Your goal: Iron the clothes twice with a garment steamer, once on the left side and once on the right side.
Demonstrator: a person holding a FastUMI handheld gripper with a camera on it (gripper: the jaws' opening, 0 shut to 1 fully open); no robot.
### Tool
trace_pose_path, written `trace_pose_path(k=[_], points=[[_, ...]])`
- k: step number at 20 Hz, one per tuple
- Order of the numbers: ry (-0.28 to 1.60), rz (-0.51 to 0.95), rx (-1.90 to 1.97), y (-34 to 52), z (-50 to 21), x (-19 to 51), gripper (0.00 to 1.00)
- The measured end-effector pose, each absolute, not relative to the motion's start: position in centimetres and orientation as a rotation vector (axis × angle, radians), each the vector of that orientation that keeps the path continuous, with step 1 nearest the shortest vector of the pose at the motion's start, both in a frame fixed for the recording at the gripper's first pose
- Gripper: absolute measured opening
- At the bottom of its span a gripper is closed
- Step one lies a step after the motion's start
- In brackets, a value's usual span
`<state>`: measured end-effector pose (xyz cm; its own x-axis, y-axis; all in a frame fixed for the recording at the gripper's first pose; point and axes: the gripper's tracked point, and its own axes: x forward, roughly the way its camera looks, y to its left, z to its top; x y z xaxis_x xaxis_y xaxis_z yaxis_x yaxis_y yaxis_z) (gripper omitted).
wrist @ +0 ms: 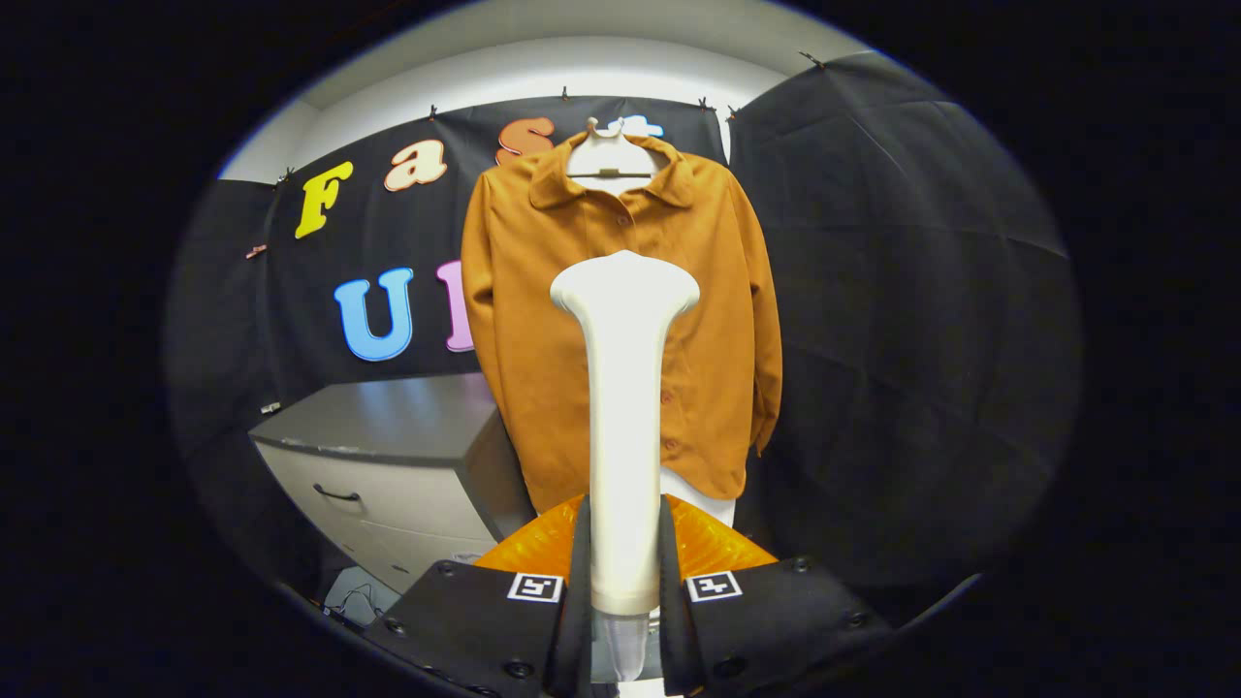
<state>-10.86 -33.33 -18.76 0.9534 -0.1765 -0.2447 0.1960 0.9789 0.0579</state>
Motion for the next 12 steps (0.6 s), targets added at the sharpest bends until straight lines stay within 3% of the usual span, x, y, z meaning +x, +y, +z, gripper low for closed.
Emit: trace_pose_path(k=[12], points=[[0.054,-0.137,0.084,-23.2,-3.4,-4.7,0.31]])
